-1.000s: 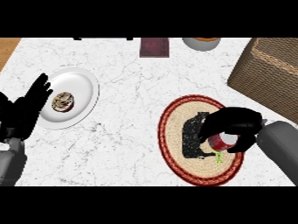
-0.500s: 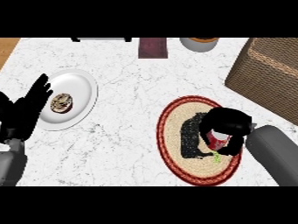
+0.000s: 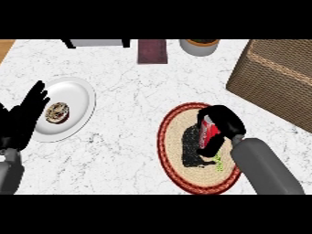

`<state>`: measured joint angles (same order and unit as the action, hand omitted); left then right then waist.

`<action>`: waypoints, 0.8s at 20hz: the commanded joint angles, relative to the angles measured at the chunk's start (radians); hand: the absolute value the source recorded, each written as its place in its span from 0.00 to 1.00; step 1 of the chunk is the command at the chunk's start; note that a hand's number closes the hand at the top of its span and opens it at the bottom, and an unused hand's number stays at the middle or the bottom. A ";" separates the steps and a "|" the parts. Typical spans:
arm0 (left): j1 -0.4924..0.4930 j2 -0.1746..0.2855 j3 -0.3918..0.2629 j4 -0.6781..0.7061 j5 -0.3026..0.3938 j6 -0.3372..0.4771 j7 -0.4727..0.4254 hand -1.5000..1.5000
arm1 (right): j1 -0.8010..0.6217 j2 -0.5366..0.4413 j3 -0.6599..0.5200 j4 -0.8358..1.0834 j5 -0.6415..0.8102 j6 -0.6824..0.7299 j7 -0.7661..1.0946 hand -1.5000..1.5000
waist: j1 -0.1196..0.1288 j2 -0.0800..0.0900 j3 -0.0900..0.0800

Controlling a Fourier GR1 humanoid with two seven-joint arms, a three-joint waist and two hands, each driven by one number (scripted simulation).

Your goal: Pick the can from the placemat and place it in the basket

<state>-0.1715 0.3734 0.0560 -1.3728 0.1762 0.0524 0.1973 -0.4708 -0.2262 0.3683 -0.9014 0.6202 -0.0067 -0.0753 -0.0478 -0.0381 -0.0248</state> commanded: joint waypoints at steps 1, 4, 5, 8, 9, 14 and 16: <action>-0.016 0.008 0.006 0.002 0.009 -0.014 0.006 0.50 | 0.002 0.215 -0.002 -0.018 0.031 -0.143 0.336 1.00 | 0.024 0.022 0.020; -0.035 -0.008 -0.013 0.009 0.008 -0.023 0.008 0.50 | 0.016 0.220 0.025 -0.149 -0.079 -0.273 0.409 1.00 | 0.046 0.030 0.025; -0.035 -0.007 -0.010 0.003 0.005 -0.020 0.000 0.50 | 0.007 0.221 0.018 -0.204 -0.106 -0.318 0.418 1.00 | 0.046 0.028 0.025; -0.060 0.000 -0.007 0.010 0.008 -0.028 0.014 0.50 | 0.018 0.224 0.118 -0.352 -0.135 -0.506 0.437 1.00 | 0.050 0.029 0.026; -0.024 -0.020 -0.018 0.020 0.000 -0.023 -0.003 0.50 | -0.022 0.224 0.148 -0.401 -0.086 -0.521 0.512 1.00 | 0.048 0.027 0.024; -0.029 -0.017 0.001 0.008 -0.003 -0.010 0.001 0.50 | -0.070 0.226 0.234 -0.565 0.173 -0.609 0.851 1.00 | 0.034 0.026 0.023; -0.052 0.014 0.015 -0.011 0.013 -0.027 0.050 0.50 | -0.119 0.226 0.204 -0.630 0.267 -0.558 0.975 1.00 | 0.029 0.023 0.023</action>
<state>-0.2030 0.3685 0.0567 -1.3618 0.1769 0.0318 0.2041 -0.5450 -0.0059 0.5538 -1.4093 0.7404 -0.5567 0.6892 -0.0125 -0.0135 -0.0025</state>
